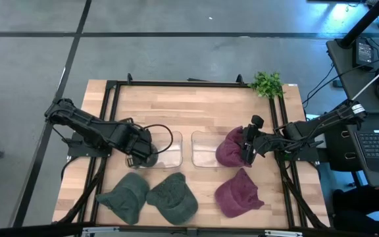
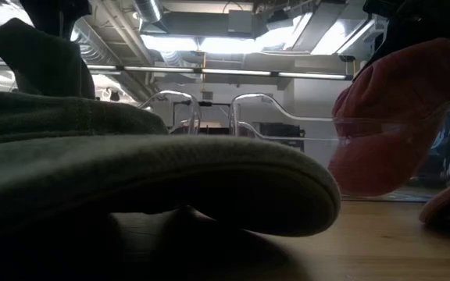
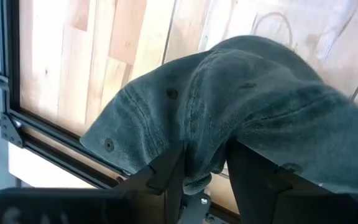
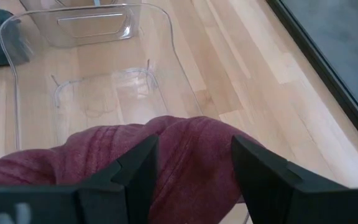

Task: Pick & Place hat
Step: Put the top black cap into the left transparent bin

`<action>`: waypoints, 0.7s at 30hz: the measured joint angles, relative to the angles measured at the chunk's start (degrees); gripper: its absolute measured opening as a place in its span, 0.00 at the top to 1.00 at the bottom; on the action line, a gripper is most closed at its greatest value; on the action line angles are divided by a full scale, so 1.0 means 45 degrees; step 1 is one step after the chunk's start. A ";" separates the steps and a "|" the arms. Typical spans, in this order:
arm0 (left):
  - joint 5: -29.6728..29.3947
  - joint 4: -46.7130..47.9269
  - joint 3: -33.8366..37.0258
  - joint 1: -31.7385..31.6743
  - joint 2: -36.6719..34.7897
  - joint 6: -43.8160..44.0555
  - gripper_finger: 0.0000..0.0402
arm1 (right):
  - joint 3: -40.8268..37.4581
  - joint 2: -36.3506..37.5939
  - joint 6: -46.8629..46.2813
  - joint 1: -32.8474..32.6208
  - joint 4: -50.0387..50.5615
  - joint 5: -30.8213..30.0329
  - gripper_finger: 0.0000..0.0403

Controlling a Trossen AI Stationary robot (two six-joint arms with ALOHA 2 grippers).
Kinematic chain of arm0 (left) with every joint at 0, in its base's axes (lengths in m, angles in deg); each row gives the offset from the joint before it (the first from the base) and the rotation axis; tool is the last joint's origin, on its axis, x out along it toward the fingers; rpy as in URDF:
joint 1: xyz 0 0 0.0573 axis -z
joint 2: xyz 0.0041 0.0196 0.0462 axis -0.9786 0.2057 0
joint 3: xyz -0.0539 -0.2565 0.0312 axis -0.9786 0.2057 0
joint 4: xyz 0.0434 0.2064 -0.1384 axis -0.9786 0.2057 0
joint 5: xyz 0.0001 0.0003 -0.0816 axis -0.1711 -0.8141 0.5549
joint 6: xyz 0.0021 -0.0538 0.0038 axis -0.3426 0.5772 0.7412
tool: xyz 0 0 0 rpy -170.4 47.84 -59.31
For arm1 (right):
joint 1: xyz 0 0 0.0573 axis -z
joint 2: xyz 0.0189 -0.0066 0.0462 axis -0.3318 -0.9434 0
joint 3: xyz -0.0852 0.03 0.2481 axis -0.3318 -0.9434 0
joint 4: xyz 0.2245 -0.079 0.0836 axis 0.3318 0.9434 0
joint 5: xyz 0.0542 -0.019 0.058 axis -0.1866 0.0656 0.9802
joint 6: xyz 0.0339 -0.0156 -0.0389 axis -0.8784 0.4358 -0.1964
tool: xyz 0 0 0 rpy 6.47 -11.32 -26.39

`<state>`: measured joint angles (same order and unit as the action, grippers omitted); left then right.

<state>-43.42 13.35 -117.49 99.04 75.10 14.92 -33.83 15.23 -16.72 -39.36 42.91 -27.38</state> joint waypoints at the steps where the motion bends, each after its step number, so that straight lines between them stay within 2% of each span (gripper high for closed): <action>1: 0.0025 0.0000 0.0000 0.0000 0.0000 -0.0235 0.70 | 0.0000 0.0001 0.0001 0.0000 0.0000 -0.0001 0.50; 11: 0.0251 0.0000 0.0000 -0.0020 -0.0005 -0.2830 0.69 | 0.0000 0.0004 0.0001 0.0000 0.0000 -0.0010 0.50; 21: -0.0059 0.0000 0.0000 -0.0073 -0.0010 -0.2421 0.67 | 0.0000 0.0005 0.0006 -0.0004 0.0004 -0.0015 0.50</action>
<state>-43.69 13.35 -117.49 98.71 75.06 4.02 -33.83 15.25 -16.70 -39.38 42.93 -27.45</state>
